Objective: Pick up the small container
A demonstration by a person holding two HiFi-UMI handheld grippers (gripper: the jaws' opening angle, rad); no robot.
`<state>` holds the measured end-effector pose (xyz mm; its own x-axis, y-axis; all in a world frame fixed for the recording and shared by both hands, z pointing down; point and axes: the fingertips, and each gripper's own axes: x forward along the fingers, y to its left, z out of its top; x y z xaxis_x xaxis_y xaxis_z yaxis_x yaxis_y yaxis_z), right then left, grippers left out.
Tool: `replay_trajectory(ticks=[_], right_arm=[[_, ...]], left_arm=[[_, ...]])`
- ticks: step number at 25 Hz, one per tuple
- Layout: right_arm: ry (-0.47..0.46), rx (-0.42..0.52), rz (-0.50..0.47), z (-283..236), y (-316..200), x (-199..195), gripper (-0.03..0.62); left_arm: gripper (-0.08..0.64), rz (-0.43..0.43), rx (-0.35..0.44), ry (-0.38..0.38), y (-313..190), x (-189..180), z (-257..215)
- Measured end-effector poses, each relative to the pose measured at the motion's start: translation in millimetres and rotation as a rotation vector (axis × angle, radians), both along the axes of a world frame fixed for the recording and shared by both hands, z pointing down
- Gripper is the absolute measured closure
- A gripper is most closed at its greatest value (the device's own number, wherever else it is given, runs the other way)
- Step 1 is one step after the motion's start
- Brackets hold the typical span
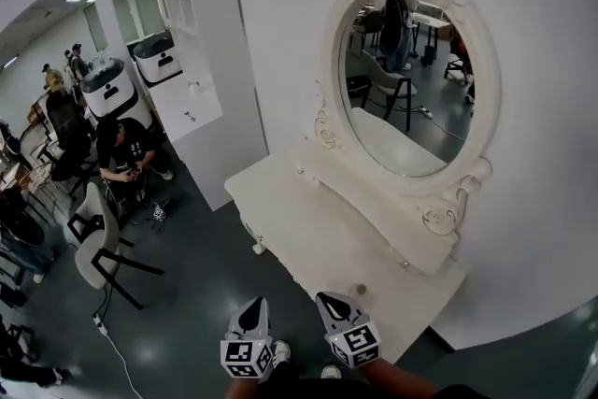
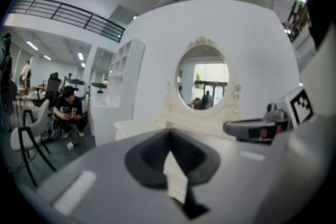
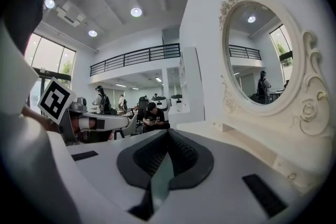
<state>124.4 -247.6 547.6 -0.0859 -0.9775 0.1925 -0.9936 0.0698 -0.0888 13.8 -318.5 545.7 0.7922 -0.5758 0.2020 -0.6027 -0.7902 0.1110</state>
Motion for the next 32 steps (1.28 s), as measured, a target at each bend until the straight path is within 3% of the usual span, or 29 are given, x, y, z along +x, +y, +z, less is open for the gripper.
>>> replay_trajectory(ticks=[10,17,23,32], right_arm=[[0.026,-0.004,0.202,-8.2,-31.8,45.8,0.586],[0.018,-0.017,0.370,-7.1,-34.7,57.4,0.586],[0.012,-0.019,0.575,-2.1,-11.8,66.8,0.586],[0.026,-0.046,0.797,5.0,37.4,75.2,0.586]], left_arm=[[0.554,0.241,0.006,0.015,-38.4,62.8,-1.6],[0.552,0.416,-0.003,0.015,-55.9,96.3,4.3],[0.552,0.624,-0.012,0.024,-38.5,123.0,14.9],[0.552,0.865,-0.048,-0.064,6.7,146.0,51.2]])
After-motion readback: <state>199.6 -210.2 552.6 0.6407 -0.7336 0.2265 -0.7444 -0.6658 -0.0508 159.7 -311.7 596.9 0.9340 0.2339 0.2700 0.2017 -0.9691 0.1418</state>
